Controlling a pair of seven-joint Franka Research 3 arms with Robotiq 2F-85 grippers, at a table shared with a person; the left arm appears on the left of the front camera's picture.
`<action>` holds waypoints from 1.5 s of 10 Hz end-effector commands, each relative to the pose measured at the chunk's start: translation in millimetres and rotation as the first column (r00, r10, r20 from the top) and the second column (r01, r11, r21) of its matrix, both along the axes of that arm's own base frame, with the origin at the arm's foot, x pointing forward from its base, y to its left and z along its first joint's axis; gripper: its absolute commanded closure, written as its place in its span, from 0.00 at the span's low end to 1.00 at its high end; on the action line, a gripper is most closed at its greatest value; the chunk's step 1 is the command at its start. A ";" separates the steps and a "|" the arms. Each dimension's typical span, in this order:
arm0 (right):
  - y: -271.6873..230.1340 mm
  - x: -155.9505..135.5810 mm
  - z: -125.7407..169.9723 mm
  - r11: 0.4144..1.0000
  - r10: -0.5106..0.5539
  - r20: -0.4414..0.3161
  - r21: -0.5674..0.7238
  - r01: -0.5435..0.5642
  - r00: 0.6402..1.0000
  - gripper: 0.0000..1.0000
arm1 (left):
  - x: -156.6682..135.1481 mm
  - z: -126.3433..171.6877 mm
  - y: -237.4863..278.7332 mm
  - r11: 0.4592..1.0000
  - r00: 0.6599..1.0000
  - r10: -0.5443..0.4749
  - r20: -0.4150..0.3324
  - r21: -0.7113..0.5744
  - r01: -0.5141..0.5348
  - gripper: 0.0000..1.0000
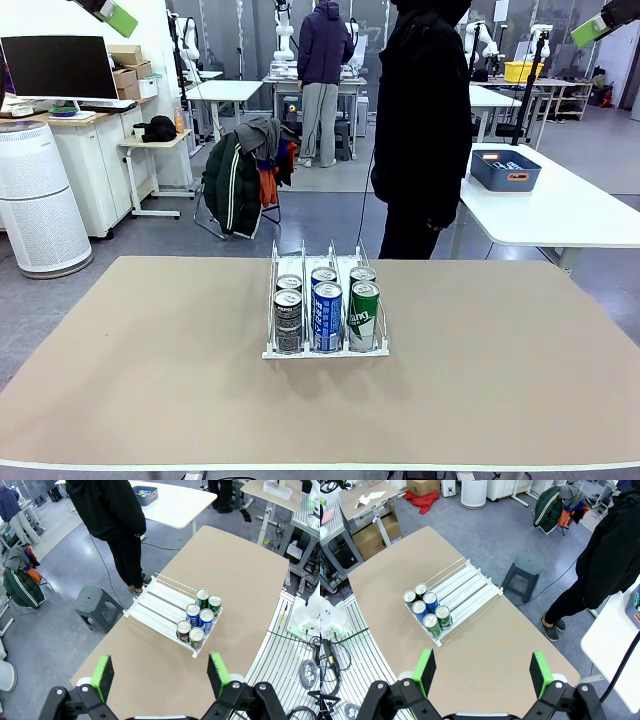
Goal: Fill the beverage cans into the dispenser.
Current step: Pick up the Sprite handed by the human.
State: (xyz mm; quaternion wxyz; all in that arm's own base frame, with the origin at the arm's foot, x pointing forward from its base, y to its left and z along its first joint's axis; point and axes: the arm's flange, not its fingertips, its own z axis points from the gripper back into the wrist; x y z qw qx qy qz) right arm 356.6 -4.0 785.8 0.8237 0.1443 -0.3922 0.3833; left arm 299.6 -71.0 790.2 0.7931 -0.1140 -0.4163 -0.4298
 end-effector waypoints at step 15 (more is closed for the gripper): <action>-0.1 0.3 -1.3 1.000 0.000 -0.003 0.001 0.000 1.000 0.00 | 0.9 0.2 1.1 1.000 1.000 0.008 0.006 -0.001 -0.008 0.00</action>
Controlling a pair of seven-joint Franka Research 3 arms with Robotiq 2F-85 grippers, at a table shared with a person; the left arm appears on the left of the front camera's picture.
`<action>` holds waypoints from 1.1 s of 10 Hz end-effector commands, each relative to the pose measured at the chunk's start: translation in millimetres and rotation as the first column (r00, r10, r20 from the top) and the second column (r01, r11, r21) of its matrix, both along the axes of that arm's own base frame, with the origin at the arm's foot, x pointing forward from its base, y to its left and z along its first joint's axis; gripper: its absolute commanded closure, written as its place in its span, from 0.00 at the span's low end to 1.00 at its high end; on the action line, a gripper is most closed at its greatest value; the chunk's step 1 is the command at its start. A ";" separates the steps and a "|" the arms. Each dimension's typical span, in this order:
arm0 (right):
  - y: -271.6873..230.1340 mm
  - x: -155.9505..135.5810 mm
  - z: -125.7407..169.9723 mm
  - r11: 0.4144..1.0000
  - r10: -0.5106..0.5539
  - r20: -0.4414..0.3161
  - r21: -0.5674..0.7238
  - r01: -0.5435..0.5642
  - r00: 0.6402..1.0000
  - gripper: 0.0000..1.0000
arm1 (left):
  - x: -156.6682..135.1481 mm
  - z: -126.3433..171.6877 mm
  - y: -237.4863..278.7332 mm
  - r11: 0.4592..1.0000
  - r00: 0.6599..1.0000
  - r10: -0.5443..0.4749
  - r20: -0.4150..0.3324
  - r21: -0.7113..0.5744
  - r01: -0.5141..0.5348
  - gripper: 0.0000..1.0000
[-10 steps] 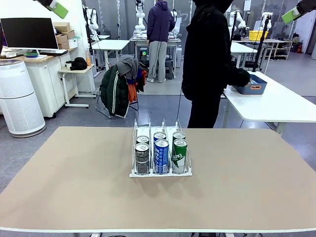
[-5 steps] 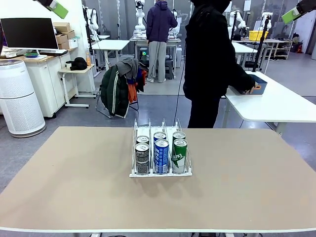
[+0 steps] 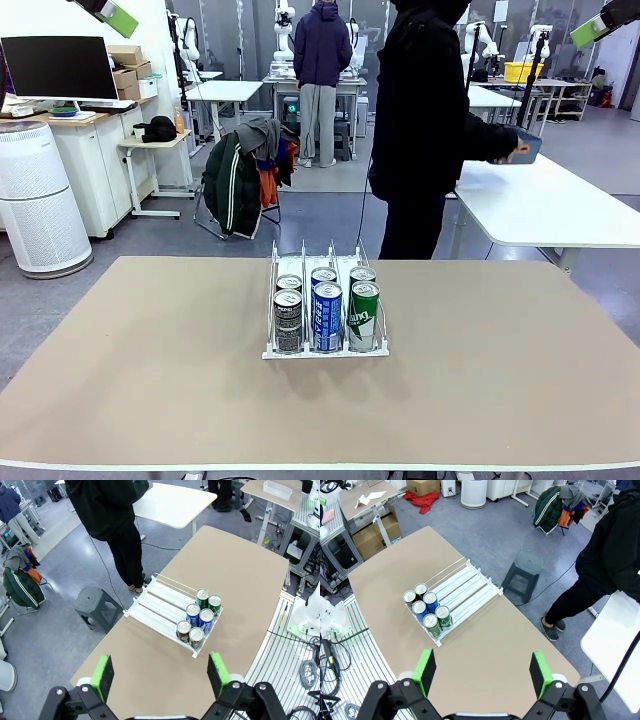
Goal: Fill the beverage cans into the dispenser.
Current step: Pick up the Sprite handed by the human.
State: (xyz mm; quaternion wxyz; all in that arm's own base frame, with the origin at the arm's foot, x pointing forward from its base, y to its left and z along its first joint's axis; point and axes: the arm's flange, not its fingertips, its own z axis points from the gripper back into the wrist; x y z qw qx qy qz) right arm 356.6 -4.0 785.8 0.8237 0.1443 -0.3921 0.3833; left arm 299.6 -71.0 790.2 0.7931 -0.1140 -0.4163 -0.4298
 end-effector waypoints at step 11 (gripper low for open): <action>-0.1 0.3 -1.3 1.000 0.000 -0.003 0.001 0.000 1.000 0.00 | 0.9 0.2 1.1 1.000 1.000 0.008 0.006 -0.001 -0.008 0.00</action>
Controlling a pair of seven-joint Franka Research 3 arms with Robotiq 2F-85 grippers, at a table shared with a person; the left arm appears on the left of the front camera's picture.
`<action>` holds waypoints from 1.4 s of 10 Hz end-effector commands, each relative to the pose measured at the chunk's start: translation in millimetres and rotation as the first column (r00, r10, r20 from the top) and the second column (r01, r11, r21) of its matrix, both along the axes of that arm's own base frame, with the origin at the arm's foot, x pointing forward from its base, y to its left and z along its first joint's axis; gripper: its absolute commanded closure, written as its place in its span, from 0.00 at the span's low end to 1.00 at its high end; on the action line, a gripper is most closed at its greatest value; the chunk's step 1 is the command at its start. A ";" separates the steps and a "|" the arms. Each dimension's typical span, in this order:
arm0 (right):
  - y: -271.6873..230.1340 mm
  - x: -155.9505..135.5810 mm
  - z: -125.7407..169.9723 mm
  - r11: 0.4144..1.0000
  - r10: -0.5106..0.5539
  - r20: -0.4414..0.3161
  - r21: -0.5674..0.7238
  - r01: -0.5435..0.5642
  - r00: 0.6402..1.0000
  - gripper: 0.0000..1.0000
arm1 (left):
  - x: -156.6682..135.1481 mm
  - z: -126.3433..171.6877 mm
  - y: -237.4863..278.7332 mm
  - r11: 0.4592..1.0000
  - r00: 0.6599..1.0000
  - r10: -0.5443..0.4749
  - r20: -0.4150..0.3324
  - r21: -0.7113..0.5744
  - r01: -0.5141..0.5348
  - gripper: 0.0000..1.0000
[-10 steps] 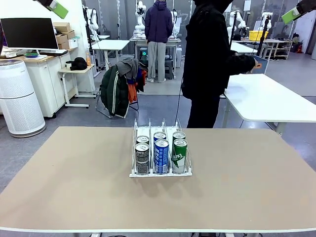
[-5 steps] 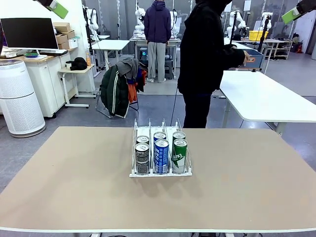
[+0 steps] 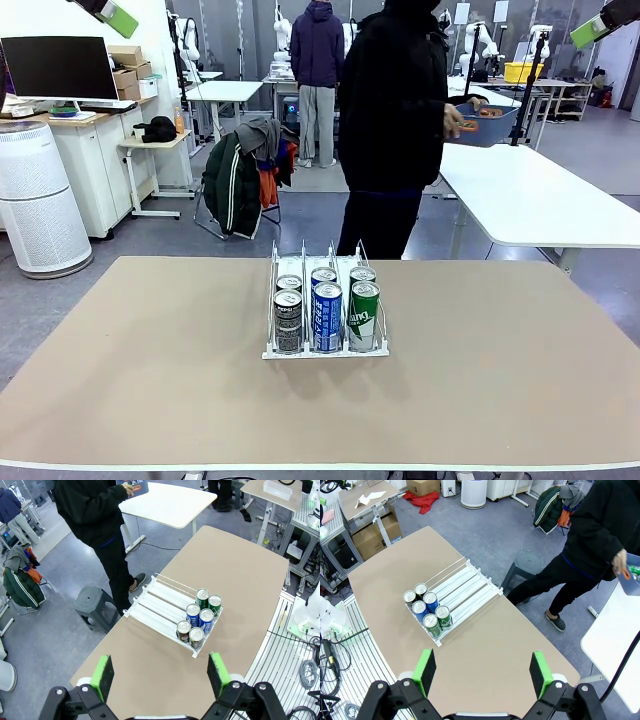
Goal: Fill the beverage cans into the dispenser.
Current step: Pick up the Sprite handed by the human.
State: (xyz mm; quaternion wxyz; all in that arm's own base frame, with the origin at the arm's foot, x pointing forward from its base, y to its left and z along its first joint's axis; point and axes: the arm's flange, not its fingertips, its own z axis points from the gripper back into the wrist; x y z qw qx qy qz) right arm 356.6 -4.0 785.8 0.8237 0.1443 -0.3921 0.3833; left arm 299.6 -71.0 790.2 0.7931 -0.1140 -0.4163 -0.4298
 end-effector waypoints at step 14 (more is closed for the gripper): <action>-0.1 0.3 -1.3 1.000 0.000 -0.003 0.001 0.000 1.000 0.00 | 0.9 0.1 1.1 1.000 1.000 0.008 0.006 -0.001 -0.008 0.00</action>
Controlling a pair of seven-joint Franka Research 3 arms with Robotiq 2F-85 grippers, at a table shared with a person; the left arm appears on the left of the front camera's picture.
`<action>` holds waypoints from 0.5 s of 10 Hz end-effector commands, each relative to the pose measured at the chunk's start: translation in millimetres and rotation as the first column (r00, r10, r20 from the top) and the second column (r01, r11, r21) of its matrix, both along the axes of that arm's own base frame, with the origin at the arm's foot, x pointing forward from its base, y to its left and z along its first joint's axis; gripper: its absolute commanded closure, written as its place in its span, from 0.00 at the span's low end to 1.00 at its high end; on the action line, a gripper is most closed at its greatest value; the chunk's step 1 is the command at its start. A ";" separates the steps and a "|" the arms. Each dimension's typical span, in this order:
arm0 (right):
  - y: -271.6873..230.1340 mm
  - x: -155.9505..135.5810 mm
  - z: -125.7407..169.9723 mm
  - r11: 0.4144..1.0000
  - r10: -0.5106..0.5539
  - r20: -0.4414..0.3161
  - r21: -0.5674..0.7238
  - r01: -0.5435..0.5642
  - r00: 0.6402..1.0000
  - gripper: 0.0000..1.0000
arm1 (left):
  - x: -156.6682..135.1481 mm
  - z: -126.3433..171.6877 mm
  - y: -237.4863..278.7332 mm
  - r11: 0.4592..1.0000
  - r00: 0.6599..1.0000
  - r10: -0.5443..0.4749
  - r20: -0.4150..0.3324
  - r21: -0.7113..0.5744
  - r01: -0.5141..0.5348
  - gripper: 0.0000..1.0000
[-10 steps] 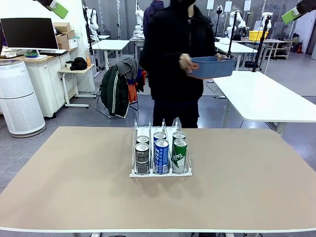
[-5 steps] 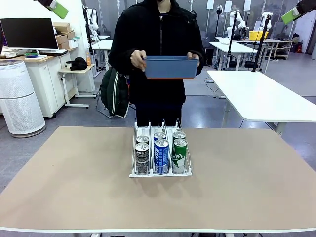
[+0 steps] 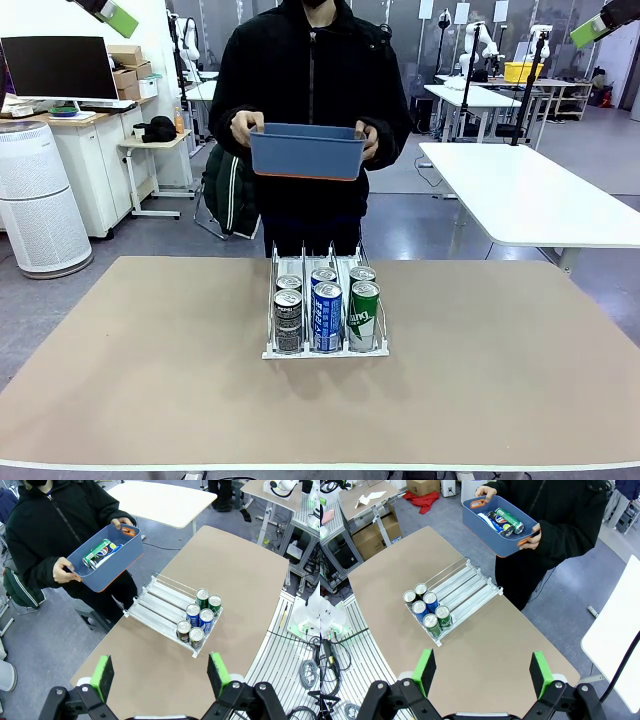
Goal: Fill the beverage cans into the dispenser.
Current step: Pick up the Sprite handed by the human.
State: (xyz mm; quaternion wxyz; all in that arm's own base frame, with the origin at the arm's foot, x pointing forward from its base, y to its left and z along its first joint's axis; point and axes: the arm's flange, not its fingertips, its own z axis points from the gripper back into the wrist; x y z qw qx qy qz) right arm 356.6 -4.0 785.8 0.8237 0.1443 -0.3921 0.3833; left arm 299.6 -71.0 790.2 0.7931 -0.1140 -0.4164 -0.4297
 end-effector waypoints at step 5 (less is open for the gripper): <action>-0.1 0.3 -1.3 1.000 0.000 -0.003 0.001 0.000 1.000 0.00 | 0.9 0.1 1.1 1.000 1.000 0.008 0.006 -0.001 -0.008 0.00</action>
